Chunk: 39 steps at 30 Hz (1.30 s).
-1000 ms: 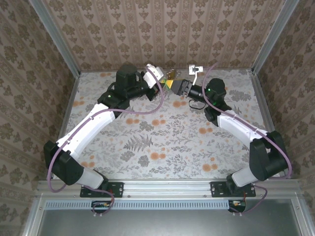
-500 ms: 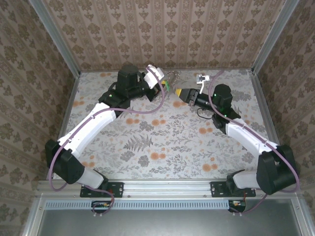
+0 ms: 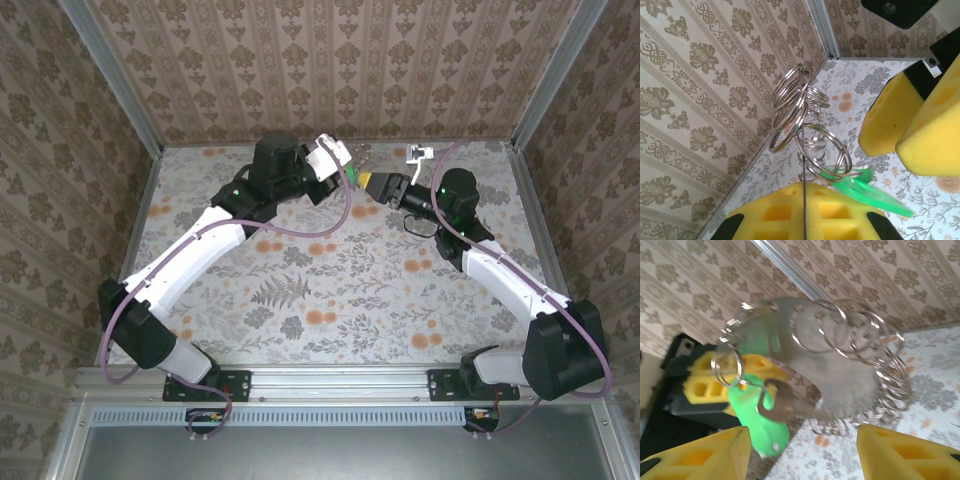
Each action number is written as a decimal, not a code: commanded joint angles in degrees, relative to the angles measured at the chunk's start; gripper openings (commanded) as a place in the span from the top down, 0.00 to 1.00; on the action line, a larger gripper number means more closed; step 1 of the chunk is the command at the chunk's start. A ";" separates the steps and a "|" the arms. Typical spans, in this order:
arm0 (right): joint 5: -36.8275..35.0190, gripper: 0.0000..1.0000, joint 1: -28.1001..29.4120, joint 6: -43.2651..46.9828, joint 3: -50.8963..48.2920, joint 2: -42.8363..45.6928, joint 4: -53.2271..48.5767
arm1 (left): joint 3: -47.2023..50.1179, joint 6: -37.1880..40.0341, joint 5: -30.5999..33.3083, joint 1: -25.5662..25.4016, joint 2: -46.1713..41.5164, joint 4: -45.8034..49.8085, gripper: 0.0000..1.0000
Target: Put the keys on the keyring
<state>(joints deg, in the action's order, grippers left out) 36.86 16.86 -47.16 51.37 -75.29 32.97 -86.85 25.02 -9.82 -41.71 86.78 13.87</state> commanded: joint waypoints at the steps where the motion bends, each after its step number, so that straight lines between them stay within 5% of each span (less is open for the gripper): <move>1: 1.73 0.39 0.06 -5.25 2.06 -1.77 8.38 | -3.04 4.48 4.47 -0.96 0.63 1.06 1.00; 4: 2.14 0.36 0.17 -7.17 2.06 -3.05 12.13 | -3.80 10.03 11.62 -3.62 1.94 1.79 1.00; 19: -0.12 0.40 1.23 -7.27 -3.22 -12.18 17.29 | -9.72 8.59 11.37 -3.75 3.89 5.38 1.00; 32: -1.88 0.41 -1.81 2.10 -8.82 -1.78 3.90 | -11.99 6.96 11.31 -2.04 5.02 6.88 1.00; 39: -1.18 0.39 -1.37 1.02 -7.25 0.21 6.65 | -12.19 6.24 9.79 -1.97 5.48 7.14 1.00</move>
<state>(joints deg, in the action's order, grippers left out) 36.23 15.22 -47.64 42.57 -76.03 39.13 -97.17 32.62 1.26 -43.81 92.95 22.76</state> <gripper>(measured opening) 0.611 0.052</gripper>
